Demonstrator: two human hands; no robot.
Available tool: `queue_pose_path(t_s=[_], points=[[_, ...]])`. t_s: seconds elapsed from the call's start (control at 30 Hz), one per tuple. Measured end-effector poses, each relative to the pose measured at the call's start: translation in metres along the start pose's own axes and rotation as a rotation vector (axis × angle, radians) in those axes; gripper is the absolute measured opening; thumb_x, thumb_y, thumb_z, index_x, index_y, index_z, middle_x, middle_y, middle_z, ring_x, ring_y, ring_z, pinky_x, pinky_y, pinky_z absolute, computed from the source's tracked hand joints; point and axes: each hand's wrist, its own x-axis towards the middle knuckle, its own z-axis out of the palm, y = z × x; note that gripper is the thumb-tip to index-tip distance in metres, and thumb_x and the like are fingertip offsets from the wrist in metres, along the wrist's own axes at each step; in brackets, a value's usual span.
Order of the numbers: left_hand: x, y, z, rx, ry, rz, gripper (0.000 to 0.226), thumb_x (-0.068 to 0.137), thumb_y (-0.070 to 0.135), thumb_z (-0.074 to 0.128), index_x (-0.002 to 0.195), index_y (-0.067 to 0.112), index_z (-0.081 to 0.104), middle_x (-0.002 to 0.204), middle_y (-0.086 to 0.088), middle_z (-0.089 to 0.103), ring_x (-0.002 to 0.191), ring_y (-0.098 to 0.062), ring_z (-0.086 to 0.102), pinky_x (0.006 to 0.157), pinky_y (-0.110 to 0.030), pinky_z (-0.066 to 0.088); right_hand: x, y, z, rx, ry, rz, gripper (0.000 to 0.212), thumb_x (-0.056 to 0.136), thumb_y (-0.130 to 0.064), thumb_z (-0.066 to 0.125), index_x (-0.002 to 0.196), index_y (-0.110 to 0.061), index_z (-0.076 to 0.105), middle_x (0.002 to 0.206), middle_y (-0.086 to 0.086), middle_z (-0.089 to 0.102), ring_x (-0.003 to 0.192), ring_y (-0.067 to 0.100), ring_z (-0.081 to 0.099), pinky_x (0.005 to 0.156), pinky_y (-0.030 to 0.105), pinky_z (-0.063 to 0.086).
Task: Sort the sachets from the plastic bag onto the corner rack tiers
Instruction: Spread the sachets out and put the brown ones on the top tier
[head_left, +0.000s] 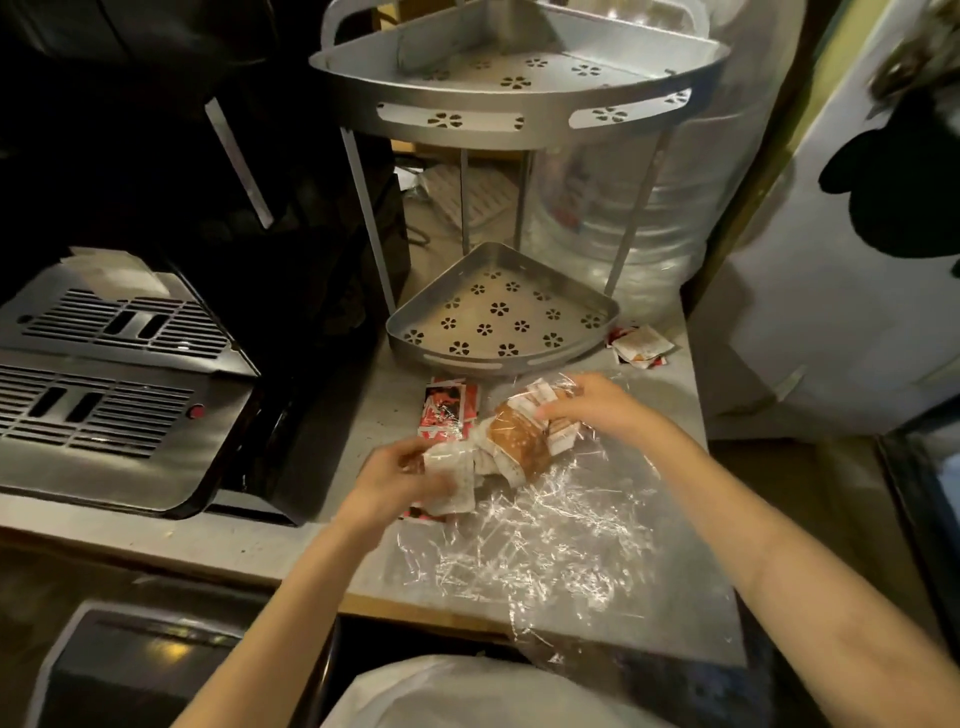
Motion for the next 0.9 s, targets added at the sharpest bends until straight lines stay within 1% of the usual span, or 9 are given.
queue_pose_path(t_s=[0.1,0.2,0.23,0.3,0.4,0.53,0.67,0.77,0.9], points=[[0.017,0.009,0.000,-0.202,0.004,-0.054,0.044,0.066,0.011,0.076,0.106,0.004,0.058,0.098,-0.014,0.069,0.080,-0.027,0.069,0.070,-0.037,0.058,-0.006,0.010,-0.009,0.280,0.008,0.163,0.055,0.063,-0.029,0.081,0.107,-0.012,0.054,0.099,0.005,0.067,0.095,0.022,0.063,0.086,0.040,0.052],[0.028,0.023,0.010,-0.585,0.007,-0.137,0.012,0.075,0.008,0.066,0.085,0.003,0.063,0.082,-0.011,0.072,0.070,-0.020,0.068,0.066,-0.031,0.056,-0.014,0.014,-0.018,0.601,-0.043,0.236,0.026,0.074,-0.017,0.071,0.097,-0.011,0.059,0.089,0.005,0.068,0.085,0.020,0.062,0.076,0.031,0.050],[0.030,0.027,0.014,-0.696,-0.021,-0.172,0.003,0.081,0.007,0.060,0.080,0.005,0.062,0.072,-0.007,0.072,0.064,-0.017,0.068,0.063,-0.029,0.056,-0.018,0.016,-0.020,0.680,-0.060,0.256,0.027,0.072,-0.016,0.070,0.097,-0.009,0.060,0.087,0.006,0.068,0.084,0.020,0.062,0.075,0.030,0.049],[0.036,0.035,0.022,-0.832,-0.111,-0.213,0.008,0.080,0.011,0.059,0.086,0.006,0.062,0.069,-0.006,0.071,0.066,-0.019,0.067,0.073,-0.034,0.055,-0.024,0.019,-0.022,0.769,-0.098,0.251,0.034,0.066,-0.018,0.069,0.097,-0.008,0.061,0.086,0.008,0.070,0.084,0.022,0.063,0.079,0.032,0.050],[0.045,0.038,0.029,-0.830,-0.163,-0.257,0.032,0.075,0.023,0.065,0.103,0.007,0.062,0.089,-0.011,0.069,0.080,-0.025,0.065,0.077,-0.046,0.051,-0.033,0.021,-0.025,0.796,-0.131,0.255,0.010,0.083,-0.012,0.058,0.092,-0.009,0.058,0.070,0.006,0.073,0.072,0.021,0.068,0.076,0.037,0.052],[0.050,0.047,0.033,-0.702,-0.266,-0.278,0.060,0.063,0.021,0.079,0.117,0.005,0.058,0.108,-0.017,0.064,0.089,-0.031,0.066,0.081,-0.055,0.052,-0.041,0.017,-0.026,0.799,-0.174,0.272,0.011,0.092,-0.008,0.046,0.095,-0.007,0.057,0.071,0.009,0.074,0.066,0.021,0.072,0.059,0.034,0.059],[0.049,0.069,0.036,-0.560,-0.275,-0.256,0.019,0.075,0.006,0.066,0.093,0.002,0.061,0.076,-0.010,0.070,0.060,-0.019,0.068,0.047,-0.030,0.056,-0.046,0.005,-0.036,0.738,-0.126,0.236,0.044,0.065,-0.013,0.073,0.108,-0.007,0.061,0.112,0.016,0.066,0.107,0.031,0.061,0.100,0.045,0.045],[0.041,0.098,0.033,-0.531,-0.311,-0.194,0.012,0.078,0.000,0.061,0.090,0.002,0.059,0.063,-0.009,0.070,0.048,-0.017,0.066,0.037,-0.024,0.051,-0.054,-0.013,-0.052,0.756,-0.062,0.134,0.043,0.055,-0.009,0.073,0.097,-0.011,0.064,0.104,0.012,0.066,0.101,0.028,0.061,0.101,0.043,0.043],[0.026,0.144,0.025,-0.544,-0.373,-0.068,0.016,0.068,0.001,0.063,0.083,0.001,0.062,0.069,-0.011,0.071,0.056,-0.019,0.069,0.047,-0.026,0.057,-0.073,-0.050,-0.080,0.720,-0.009,-0.053,0.036,0.061,-0.002,0.069,0.095,-0.012,0.065,0.088,0.007,0.072,0.086,0.023,0.066,0.091,0.042,0.048]])
